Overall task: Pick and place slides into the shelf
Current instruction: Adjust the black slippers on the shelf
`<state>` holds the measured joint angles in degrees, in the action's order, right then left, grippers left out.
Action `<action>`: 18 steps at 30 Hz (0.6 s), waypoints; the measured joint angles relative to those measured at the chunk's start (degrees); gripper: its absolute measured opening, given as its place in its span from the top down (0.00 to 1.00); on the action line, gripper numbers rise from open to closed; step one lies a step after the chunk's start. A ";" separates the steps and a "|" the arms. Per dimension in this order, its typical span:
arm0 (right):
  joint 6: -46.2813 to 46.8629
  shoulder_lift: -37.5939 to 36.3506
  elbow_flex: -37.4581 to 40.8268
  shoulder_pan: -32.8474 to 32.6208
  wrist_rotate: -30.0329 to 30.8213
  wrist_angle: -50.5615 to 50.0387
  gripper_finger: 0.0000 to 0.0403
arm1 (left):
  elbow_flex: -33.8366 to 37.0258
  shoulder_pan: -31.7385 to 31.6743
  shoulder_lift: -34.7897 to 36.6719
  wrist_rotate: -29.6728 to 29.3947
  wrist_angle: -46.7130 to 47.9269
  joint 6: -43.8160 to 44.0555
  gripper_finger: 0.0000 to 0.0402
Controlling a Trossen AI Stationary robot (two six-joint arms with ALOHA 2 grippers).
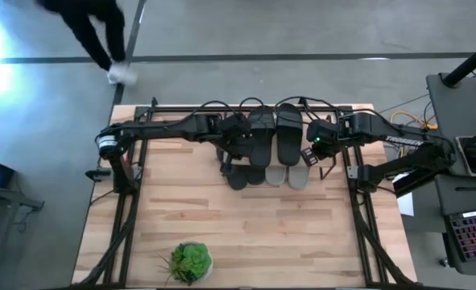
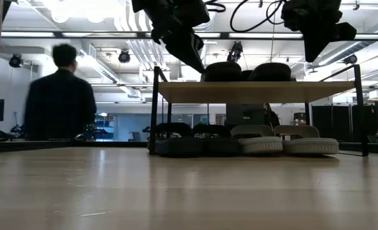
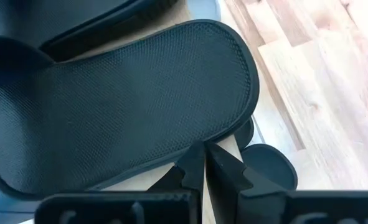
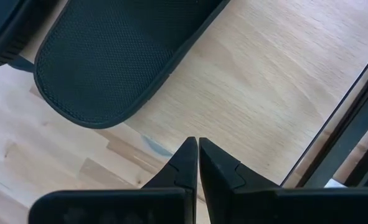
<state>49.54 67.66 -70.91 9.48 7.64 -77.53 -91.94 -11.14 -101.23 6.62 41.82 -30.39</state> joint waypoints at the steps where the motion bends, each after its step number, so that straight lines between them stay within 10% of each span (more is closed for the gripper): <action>1: -0.01 0.00 0.00 0.00 0.00 0.03 0.98 | 0.00 0.00 0.00 -0.03 -0.06 0.00 1.00; 18: -1.50 2.34 0.85 -0.11 -4.51 4.31 0.98 | -0.02 -0.13 2.83 -3.64 6.44 3.24 1.00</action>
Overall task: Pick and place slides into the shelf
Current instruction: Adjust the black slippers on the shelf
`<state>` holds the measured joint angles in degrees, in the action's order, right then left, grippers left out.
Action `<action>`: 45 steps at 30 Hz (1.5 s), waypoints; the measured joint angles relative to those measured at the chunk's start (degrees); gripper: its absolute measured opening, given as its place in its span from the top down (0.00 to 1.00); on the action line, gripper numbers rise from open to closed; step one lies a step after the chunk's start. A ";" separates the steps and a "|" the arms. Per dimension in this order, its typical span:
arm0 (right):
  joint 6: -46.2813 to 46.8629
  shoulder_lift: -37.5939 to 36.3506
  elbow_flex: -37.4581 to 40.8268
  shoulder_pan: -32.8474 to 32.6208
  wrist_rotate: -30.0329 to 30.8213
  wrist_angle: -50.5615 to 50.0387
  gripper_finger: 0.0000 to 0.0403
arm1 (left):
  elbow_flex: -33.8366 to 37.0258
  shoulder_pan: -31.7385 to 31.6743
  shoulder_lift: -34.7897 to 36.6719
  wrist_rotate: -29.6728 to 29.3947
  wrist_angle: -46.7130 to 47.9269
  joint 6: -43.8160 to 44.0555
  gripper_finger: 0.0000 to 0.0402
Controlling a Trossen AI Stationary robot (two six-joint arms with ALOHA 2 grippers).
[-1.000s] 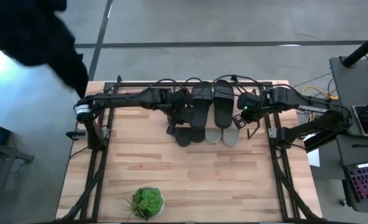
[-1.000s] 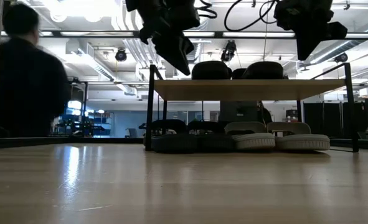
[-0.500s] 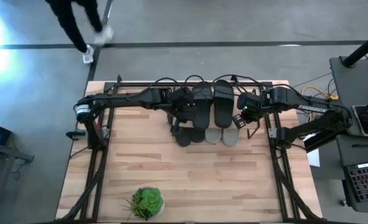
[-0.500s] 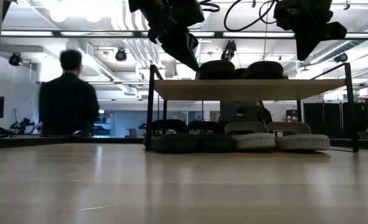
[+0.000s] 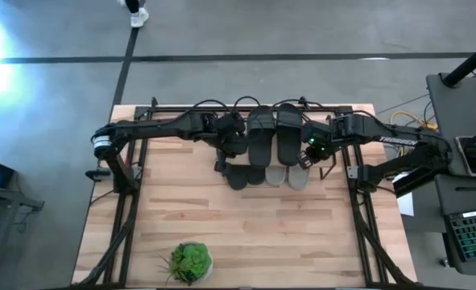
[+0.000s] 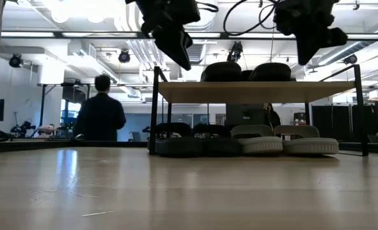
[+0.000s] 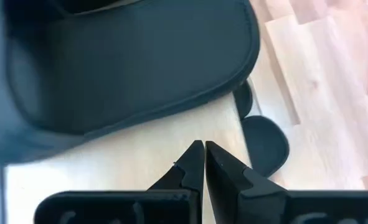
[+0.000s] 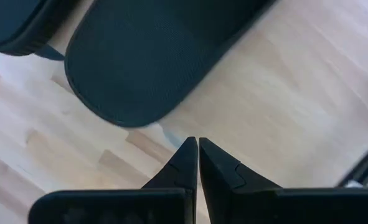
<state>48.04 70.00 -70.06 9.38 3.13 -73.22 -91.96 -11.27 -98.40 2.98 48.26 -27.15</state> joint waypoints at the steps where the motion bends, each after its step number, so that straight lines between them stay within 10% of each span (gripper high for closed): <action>1: -0.63 0.69 0.00 0.01 0.52 0.49 0.98 | 0.00 0.00 0.31 -0.48 0.19 0.28 1.00; 14: 1.12 0.88 -2.33 6.92 16.39 -0.28 0.98 | -0.02 -0.24 6.77 -2.13 0.27 6.96 1.00; 27: -9.73 7.50 -5.92 31.33 3.98 11.04 0.98 | 0.00 -0.24 8.01 -2.27 0.47 14.90 1.00; 45: -19.43 22.43 -17.94 32.53 1.30 6.52 0.98 | 0.11 -0.24 8.12 -3.83 1.63 14.96 1.00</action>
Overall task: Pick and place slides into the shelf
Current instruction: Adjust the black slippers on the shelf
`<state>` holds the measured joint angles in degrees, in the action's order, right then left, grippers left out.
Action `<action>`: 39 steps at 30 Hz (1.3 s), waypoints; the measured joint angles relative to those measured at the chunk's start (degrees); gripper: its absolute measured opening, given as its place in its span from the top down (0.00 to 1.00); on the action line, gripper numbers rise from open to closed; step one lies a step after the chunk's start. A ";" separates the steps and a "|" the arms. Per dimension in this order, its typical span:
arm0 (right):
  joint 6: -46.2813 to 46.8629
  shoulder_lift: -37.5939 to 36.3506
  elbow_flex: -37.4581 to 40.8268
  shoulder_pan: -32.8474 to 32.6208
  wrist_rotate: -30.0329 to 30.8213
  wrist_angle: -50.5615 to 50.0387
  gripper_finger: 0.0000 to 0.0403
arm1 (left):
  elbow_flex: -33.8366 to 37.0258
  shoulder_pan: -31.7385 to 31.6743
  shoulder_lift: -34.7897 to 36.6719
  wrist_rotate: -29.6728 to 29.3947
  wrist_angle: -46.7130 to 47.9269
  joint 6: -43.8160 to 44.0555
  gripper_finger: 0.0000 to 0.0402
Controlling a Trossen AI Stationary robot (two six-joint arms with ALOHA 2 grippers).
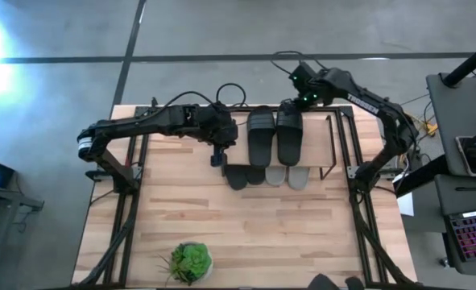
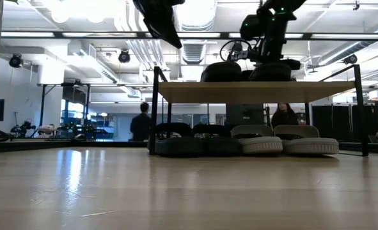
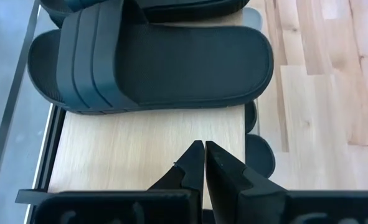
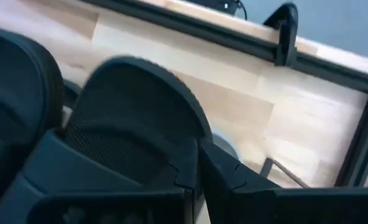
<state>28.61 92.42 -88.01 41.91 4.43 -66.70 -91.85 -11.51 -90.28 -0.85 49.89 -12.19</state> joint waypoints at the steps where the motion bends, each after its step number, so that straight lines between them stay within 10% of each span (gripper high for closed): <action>1: -0.14 -0.04 0.02 0.00 -0.37 -0.62 0.98 | 0.00 0.00 0.00 -0.14 0.27 -0.02 1.00; 18: -1.26 -1.00 0.33 -5.11 -2.68 -4.01 0.98 | 0.00 0.00 0.00 -0.32 0.28 -0.34 1.00; 26: 1.39 -5.49 -0.34 -5.51 14.70 -6.45 0.98 | 0.00 0.04 0.00 0.18 0.40 0.78 1.00; 39: 18.20 -21.45 2.16 -13.49 9.51 -23.39 0.98 | 2.13 5.81 -1.52 9.39 -0.49 0.03 1.00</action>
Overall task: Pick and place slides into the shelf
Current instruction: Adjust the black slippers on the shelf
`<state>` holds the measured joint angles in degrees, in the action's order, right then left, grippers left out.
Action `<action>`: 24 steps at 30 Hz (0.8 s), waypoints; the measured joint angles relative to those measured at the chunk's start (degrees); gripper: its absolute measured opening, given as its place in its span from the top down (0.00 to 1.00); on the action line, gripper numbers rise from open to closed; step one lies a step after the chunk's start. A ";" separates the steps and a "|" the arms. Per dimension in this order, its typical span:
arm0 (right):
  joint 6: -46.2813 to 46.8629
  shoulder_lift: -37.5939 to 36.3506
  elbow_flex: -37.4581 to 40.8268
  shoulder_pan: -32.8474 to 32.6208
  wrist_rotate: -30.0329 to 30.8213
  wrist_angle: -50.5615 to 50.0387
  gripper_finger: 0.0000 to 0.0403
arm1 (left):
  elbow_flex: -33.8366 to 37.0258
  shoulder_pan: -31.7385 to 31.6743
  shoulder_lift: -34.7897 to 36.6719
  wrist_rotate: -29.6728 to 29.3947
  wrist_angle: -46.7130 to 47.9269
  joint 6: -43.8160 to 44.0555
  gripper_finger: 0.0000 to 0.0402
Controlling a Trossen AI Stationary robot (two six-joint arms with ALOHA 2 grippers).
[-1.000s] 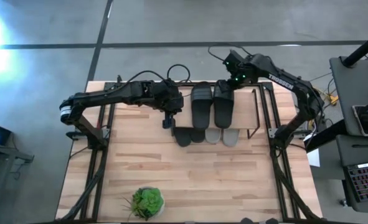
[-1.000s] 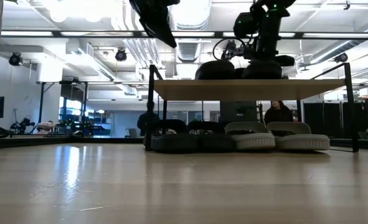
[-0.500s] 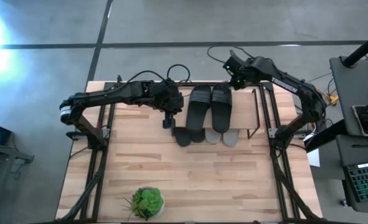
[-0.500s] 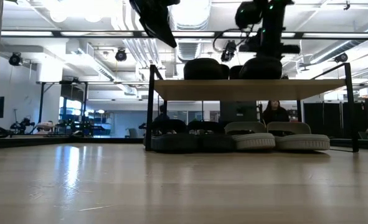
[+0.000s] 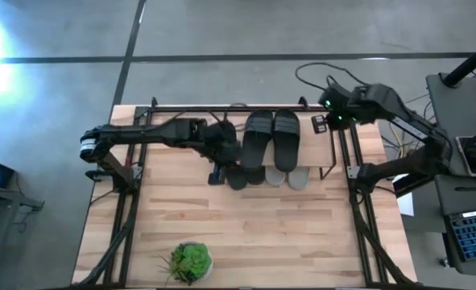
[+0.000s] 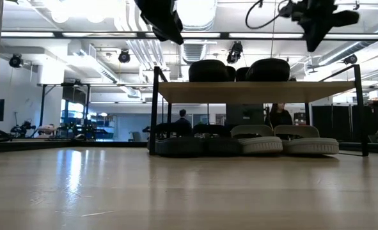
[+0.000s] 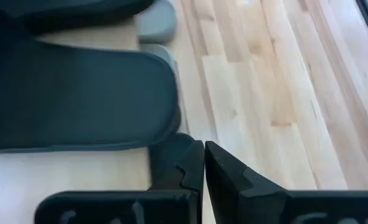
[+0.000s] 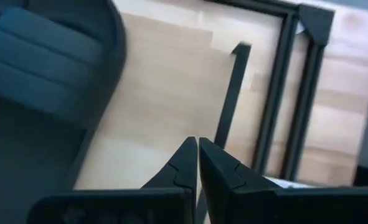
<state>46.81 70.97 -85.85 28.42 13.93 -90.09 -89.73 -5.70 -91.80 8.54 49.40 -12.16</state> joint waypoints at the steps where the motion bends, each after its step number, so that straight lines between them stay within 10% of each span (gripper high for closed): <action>1: 1.86 -1.07 0.73 -1.31 0.00 0.28 0.98 | 0.77 0.39 -0.19 0.00 -0.58 -0.20 1.00; 24: 12.80 -1.89 6.91 -10.68 1.11 0.51 0.98 | 3.99 2.72 -6.56 2.21 -10.56 -0.16 1.00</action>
<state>59.61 69.08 -78.94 17.74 15.05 -89.58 -85.73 -2.98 -98.36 10.75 38.84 -12.32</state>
